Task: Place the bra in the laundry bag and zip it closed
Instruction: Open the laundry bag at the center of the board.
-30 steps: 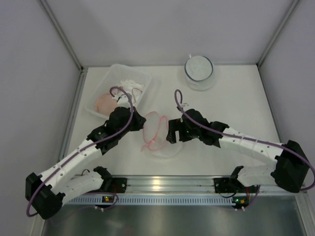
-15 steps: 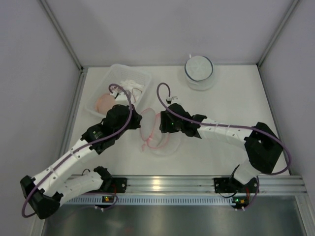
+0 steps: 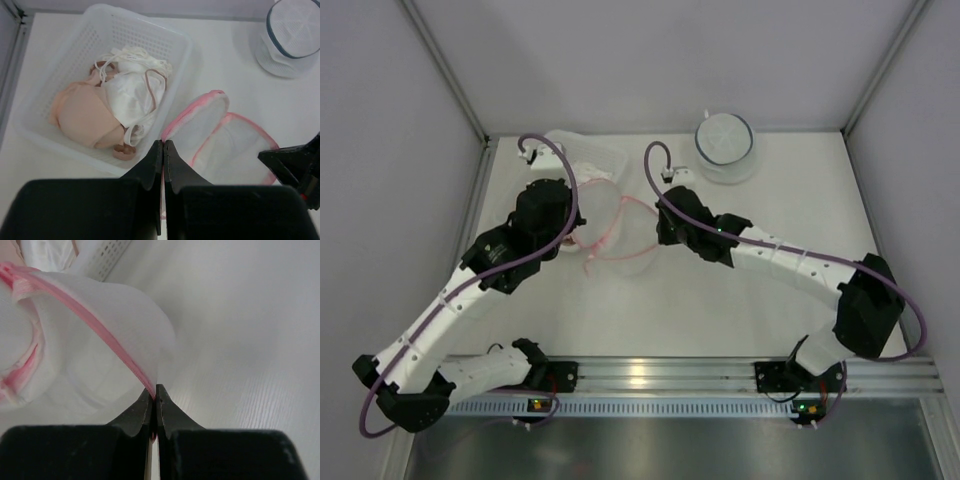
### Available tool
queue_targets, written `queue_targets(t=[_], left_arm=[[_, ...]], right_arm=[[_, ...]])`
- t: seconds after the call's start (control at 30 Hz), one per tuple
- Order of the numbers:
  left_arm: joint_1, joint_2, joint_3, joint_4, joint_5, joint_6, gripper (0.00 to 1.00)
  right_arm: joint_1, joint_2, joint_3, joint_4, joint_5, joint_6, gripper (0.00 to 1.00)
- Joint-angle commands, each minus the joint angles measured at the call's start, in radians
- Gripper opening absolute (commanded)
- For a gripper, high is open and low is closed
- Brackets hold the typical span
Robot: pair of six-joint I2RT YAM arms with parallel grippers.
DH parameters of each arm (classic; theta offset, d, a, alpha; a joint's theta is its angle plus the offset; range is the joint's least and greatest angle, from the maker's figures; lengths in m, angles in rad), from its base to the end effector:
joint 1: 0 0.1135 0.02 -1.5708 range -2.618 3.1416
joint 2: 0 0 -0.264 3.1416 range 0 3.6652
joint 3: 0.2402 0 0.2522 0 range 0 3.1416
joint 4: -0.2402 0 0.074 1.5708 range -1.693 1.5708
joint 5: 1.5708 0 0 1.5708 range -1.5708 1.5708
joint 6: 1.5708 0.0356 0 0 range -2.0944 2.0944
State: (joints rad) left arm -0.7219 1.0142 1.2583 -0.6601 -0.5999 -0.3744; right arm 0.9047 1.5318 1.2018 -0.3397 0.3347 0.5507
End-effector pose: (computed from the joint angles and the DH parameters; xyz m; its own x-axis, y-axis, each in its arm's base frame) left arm 0.1621 -0.1160 0.4133 -0.3400 -0.1028 -0.9348 0.0360 0.9919 -0.1222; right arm 0.2225 0.2642 0.2879 -0.6322 -0.0045 -0.7748 -0.2965 0.9253 0.2365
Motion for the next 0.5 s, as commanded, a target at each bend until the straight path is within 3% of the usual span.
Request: queue_targets(t=[0.0,0.27,0.47], left_arm=[[-0.002,0.001,0.061,-0.036,-0.13,0.091,0.0],[0.009,-0.074,-0.019,-0.036,-0.234,-0.017,0.0],[0.044,-0.161,-0.092,-0.024,-0.21,-0.089,0.0]], right_arm=[[-0.049,-0.038,0.01,-0.016,0.02,-0.035,0.0],[-0.101,-0.122,-0.108,0.004,0.014,0.009,0.0],[-0.122,-0.183,-0.191,-0.004,0.015,0.035,0.0]])
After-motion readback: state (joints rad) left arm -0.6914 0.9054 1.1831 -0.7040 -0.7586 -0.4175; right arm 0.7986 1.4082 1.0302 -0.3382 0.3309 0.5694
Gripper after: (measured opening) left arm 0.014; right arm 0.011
